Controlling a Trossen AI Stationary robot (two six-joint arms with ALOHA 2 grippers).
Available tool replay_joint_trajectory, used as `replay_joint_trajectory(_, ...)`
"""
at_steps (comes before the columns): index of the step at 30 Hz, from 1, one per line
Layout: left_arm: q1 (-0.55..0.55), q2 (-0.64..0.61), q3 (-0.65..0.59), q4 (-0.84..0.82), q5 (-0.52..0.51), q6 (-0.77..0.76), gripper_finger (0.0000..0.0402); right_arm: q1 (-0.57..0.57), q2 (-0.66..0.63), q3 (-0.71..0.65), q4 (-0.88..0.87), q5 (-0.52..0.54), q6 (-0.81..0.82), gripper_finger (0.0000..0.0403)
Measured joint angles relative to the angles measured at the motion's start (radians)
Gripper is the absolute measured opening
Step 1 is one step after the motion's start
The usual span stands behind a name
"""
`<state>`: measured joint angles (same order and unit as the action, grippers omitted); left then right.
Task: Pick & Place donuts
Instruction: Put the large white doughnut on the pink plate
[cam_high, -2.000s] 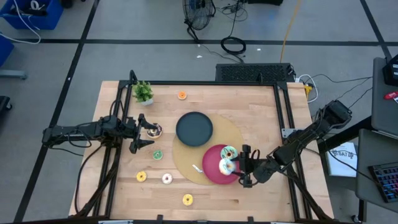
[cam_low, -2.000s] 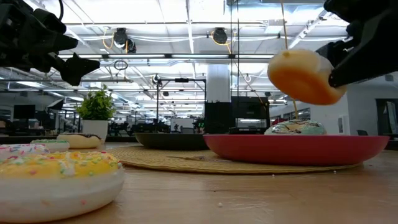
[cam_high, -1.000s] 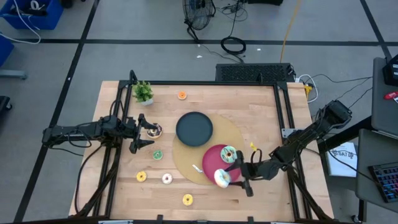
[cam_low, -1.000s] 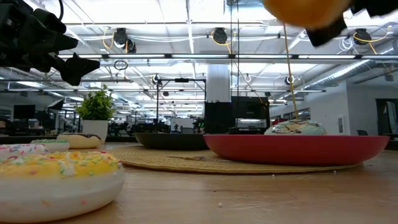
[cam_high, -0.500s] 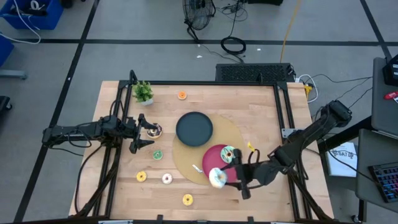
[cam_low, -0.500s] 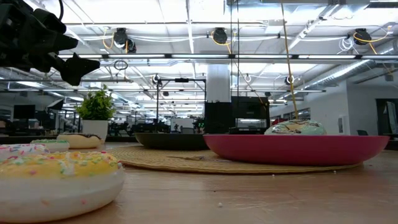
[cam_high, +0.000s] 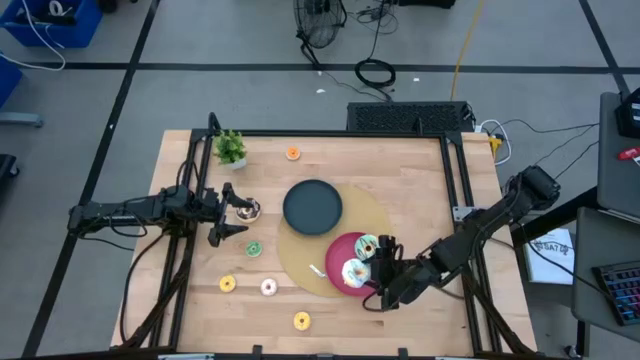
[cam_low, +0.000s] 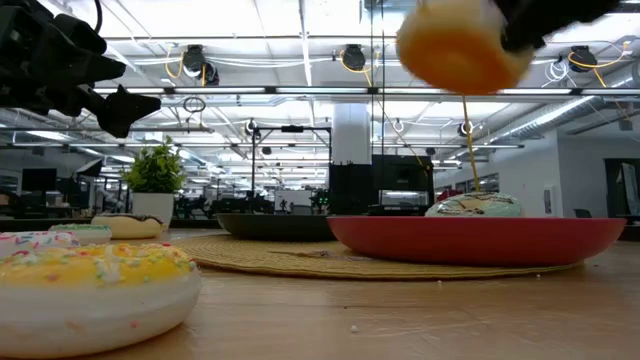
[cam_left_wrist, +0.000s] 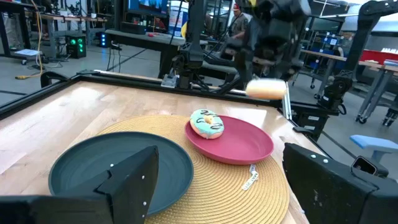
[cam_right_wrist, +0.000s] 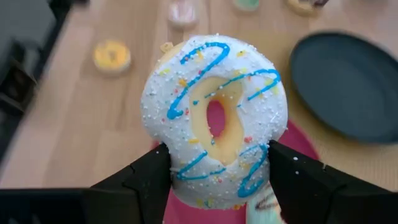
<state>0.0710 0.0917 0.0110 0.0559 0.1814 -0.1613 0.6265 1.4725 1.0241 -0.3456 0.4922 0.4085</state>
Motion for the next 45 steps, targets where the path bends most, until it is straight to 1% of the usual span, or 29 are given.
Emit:
replay_joint_trajectory(4, 0.0, 0.0, 0.0, 0.0, 0.0, 0.0, 0.0335, 0.004, 0.059, 0.0, -0.004, -0.002, -0.01, 0.0233)
replay_joint_trajectory(6, 0.0, 0.0, 0.0, 0.0, 0.0, 0.0, 0.0335, 0.003, 0.083, -0.001, -0.015, -0.021, -0.01, 0.0233)
replay_joint_trajectory(18, 0.0, 0.0, 0.0, 0.0, 0.0, 0.0, 0.0335, 0.003, 0.15, -0.001, -0.041, -0.037, -0.001, 0.0233)
replay_joint_trajectory(20, 0.0, 0.0, 0.0, 0.0, 0.0, 0.0, 0.0335, 0.003, 0.153, -0.001, -0.059, -0.053, 0.001, 0.0233)
replay_joint_trajectory(30, 0.0, 0.0, 0.0, 0.0, 0.0, 0.0, 0.0335, 0.006, 0.152, -0.003, -0.12, -0.053, 0.072, 0.0233)
replay_joint_trajectory(34, 0.0, 0.0, 0.0, 0.0, 0.0, 0.0, 0.0335, 0.006, 0.152, -0.028, -0.106, -0.053, 0.078, 0.0233)
replay_joint_trajectory(38, 0.0, 0.0, 0.0, 0.0, 0.0, 0.0, 0.0335, 0.006, 0.152, -0.082, -0.063, -0.053, 0.103, 0.0233)
replay_joint_trajectory(45, 0.0, 0.0, 0.0, 0.0, 0.0, 0.0, 0.0335, 0.006, 0.152, -0.119, -0.062, -0.053, 0.135, 0.0233)
